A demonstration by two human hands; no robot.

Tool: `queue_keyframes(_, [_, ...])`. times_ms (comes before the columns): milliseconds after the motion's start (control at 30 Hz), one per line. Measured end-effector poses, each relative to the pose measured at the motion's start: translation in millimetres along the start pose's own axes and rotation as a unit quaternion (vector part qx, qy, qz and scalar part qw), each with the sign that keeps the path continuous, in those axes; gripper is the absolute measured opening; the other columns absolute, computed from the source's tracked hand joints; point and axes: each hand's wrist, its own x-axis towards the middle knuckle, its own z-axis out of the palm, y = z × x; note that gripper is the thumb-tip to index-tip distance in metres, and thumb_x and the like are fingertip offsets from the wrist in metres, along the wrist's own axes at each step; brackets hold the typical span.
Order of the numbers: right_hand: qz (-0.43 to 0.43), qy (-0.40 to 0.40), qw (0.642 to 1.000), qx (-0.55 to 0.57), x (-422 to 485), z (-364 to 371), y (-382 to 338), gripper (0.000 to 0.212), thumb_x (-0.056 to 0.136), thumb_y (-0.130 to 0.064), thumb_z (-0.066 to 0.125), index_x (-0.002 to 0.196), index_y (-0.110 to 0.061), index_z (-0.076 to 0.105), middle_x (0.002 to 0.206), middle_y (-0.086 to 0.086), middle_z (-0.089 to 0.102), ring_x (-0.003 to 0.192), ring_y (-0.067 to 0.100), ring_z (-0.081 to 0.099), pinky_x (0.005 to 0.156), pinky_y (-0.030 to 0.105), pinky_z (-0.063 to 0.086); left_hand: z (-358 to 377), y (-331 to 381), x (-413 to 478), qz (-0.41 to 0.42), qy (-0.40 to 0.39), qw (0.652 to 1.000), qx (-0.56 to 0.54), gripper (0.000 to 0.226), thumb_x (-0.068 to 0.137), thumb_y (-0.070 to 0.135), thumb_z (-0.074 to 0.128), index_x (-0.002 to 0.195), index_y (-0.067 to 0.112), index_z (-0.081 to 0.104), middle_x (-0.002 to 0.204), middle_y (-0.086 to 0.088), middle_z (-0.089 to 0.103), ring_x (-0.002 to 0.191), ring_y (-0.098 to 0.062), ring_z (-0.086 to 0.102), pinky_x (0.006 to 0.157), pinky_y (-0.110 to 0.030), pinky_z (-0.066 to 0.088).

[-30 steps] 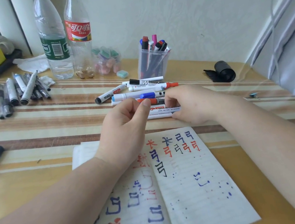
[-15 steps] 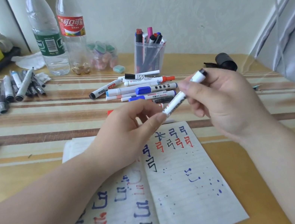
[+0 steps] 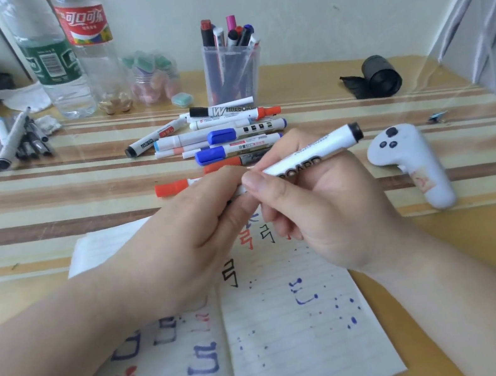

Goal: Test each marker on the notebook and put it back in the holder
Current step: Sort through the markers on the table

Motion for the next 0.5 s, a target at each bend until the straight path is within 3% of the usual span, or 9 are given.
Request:
queue_keyframes(233, [0.02, -0.006, 0.998, 0.066, -2, 3, -10, 0.02, 0.093, -0.013, 0.066, 0.077, -0.003, 0.059, 0.056, 0.008, 0.059, 0.045, 0.017, 0.05, 0.044, 0.018, 0.039, 0, 5, 0, -0.011, 0.01, 0.999, -0.037, 0.029, 0.106, 0.045, 0.041, 0.102, 0.027, 0.063, 0.088, 0.004, 0.071, 0.072, -0.03, 0.062, 0.068, -0.048, 0.05])
queue_keyframes(300, [0.011, -0.005, 0.998, 0.059, -2, 4, -9, 0.018, 0.092, -0.014, 0.065, 0.078, -0.004, 0.06, 0.056, 0.009, 0.058, 0.045, 0.018, 0.049, 0.044, 0.019, 0.039, -1, 0, -1, -0.019, 0.0, 0.998, -0.055, 0.039, 0.103, 0.054, 0.042, 0.108, 0.023, 0.064, 0.082, -0.008, 0.067, 0.071, -0.035, 0.059, 0.068, -0.051, 0.051])
queue_keyframes(367, [0.0, 0.015, 0.998, 0.062, -1, 5, -9, 0.016, 0.091, -0.014, 0.063, 0.075, -0.01, 0.06, 0.053, 0.008, 0.054, 0.043, 0.02, 0.046, 0.043, 0.02, 0.037, -1, -7, -2, -0.042, 0.009, 0.99, -0.137, 0.048, 0.099, 0.059, 0.039, 0.114, 0.019, 0.062, 0.071, -0.01, 0.055, 0.06, -0.024, 0.049, 0.058, -0.036, 0.047])
queue_keyframes(433, [0.002, 0.069, 0.993, 0.098, 2, 2, -9, 0.018, 0.088, -0.014, 0.061, 0.071, -0.015, 0.058, 0.05, 0.009, 0.047, 0.041, 0.02, 0.04, 0.043, 0.02, 0.032, -2, -9, -4, -0.07, 0.035, 0.97, -0.228, 0.055, 0.095, 0.063, 0.034, 0.118, 0.019, 0.059, 0.067, 0.005, 0.043, 0.055, -0.01, 0.039, 0.054, -0.018, 0.037])
queue_keyframes(500, [0.01, 0.13, 0.981, 0.144, 5, -3, -9, 0.018, 0.085, -0.013, 0.057, 0.067, -0.015, 0.054, 0.047, 0.007, 0.039, 0.04, 0.018, 0.032, 0.044, 0.019, 0.027, -3, -12, -4, -0.086, 0.052, 0.963, -0.252, 0.055, 0.094, 0.065, 0.029, 0.118, 0.025, 0.058, 0.069, 0.004, 0.042, 0.058, -0.014, 0.038, 0.055, -0.021, 0.037])
